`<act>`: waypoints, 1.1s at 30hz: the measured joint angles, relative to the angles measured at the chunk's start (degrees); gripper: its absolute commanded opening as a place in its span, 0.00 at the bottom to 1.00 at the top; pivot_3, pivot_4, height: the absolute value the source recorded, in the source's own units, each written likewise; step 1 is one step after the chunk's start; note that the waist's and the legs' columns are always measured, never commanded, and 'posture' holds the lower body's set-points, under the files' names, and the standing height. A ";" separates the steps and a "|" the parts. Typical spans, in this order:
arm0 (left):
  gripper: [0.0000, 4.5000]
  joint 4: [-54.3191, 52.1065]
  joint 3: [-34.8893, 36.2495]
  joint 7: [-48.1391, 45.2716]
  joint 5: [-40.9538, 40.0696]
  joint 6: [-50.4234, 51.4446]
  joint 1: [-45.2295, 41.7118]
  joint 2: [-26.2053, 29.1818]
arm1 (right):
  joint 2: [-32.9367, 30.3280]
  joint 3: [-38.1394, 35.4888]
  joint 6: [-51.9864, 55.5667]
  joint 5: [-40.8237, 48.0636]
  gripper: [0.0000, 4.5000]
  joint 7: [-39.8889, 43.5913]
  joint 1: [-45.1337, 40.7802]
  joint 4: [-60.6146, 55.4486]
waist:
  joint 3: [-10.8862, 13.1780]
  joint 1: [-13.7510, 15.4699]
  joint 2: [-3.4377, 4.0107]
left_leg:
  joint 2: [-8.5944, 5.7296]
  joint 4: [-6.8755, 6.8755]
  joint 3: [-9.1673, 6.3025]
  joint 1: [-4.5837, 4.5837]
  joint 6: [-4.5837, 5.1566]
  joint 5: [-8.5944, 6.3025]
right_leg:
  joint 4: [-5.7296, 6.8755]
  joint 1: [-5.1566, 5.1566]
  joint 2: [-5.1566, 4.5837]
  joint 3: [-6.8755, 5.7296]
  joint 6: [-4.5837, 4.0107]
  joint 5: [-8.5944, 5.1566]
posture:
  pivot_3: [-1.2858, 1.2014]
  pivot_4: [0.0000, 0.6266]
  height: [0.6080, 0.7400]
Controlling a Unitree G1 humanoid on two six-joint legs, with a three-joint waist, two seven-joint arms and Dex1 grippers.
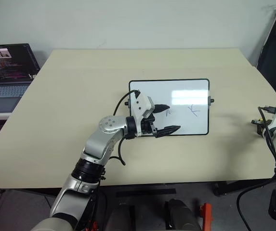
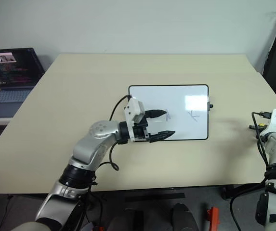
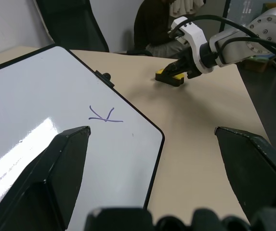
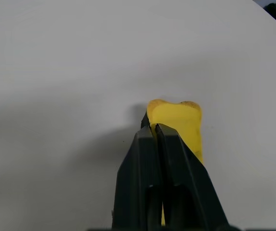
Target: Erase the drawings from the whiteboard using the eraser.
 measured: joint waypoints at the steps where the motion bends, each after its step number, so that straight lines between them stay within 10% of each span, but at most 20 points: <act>1: 1.00 0.00 0.00 0.00 0.00 0.00 0.00 0.00 | 0.00 -0.02 0.56 0.07 0.27 -0.01 0.42 -0.95 | 0.00 0.02 0.00 | 0.00 0.00 0.00 0.00 0.00 0.00 | 0.00 0.00 0.00 0.00 0.00 0.00 | 0.52 0.24 1.00; 11: 1.00 1.65 0.03 0.17 0.09 -0.77 -0.01 -0.83 | -1.92 -4.04 5.67 0.55 0.99 -0.75 3.21 -10.84 | 0.00 0.09 0.00 | 0.00 0.00 0.00 -0.01 0.00 0.00 | -0.01 -0.01 0.00 0.00 0.01 0.00 | 0.52 0.24 1.00; 28: 1.00 2.34 0.03 -0.38 0.18 -1.11 -0.06 -0.88 | -1.67 -1.69 -1.22 -1.19 0.99 1.78 -0.24 5.41 | 0.00 -0.22 0.00 | 0.00 -0.01 0.03 0.00 0.00 0.00 | 0.00 -0.01 0.00 0.02 0.01 0.00 | 0.52 0.24 1.00; 33: 1.00 2.33 0.03 -0.12 0.20 -1.11 -0.05 -0.57 | -1.62 -1.24 -2.38 -1.70 0.71 2.08 -0.78 6.76 | 0.00 -0.20 0.00 | 0.00 -0.01 0.03 0.00 0.00 0.00 | 0.00 -0.01 0.00 0.02 0.01 0.00 | 0.52 0.24 1.00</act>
